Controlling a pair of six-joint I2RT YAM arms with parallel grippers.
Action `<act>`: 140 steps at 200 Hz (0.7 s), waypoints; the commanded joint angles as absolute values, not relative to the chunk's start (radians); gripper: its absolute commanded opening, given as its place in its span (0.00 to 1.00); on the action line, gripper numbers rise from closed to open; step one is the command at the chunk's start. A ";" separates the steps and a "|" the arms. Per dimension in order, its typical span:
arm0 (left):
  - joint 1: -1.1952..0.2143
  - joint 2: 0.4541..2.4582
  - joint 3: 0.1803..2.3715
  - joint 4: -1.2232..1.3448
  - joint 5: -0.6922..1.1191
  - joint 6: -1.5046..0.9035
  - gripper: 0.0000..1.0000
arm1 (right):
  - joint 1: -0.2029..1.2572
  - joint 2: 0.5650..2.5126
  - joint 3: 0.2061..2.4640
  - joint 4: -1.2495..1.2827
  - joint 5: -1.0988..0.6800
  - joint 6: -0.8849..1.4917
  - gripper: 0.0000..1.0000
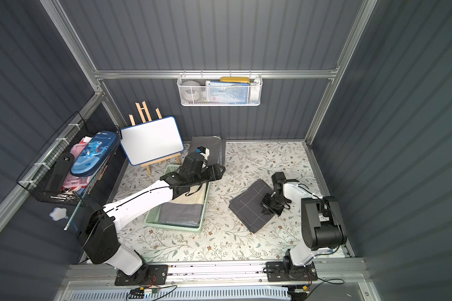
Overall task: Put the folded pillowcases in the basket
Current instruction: Adjust the pillowcase at the center of the board.
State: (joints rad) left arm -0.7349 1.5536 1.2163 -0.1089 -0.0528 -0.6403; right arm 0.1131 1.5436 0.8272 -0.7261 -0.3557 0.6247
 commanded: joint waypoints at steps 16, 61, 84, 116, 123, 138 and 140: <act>-0.736 1.437 1.170 -0.117 -0.060 -0.645 0.72 | 0.258 1.385 0.756 -0.847 -0.318 0.655 0.00; -0.735 1.372 1.153 -0.144 -0.086 -0.646 0.73 | 0.279 1.389 0.707 -0.862 -0.258 0.654 0.00; -0.736 1.350 1.149 -0.164 -0.093 -0.643 0.73 | 0.278 1.430 0.722 -0.854 -0.203 0.648 0.00; -0.736 1.319 1.134 -0.174 -0.110 -0.645 0.74 | 0.284 1.536 0.754 -0.843 -0.161 0.619 0.00; -0.735 1.314 1.132 -0.175 -0.113 -0.644 0.74 | 0.291 1.564 0.761 -0.832 -0.152 0.614 0.00; -0.735 1.313 1.128 -0.173 -0.118 -0.644 0.74 | 0.317 1.619 0.789 -0.816 -0.139 0.615 0.00; -0.735 1.313 1.128 -0.173 -0.119 -0.643 0.74 | 0.321 1.626 0.795 -0.814 -0.137 0.615 0.00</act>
State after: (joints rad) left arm -0.7349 1.3426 1.1458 -0.1524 -0.0986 -0.6403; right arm 0.2878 1.5440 0.7723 -0.8684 -0.2073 0.6319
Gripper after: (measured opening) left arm 0.741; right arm 0.052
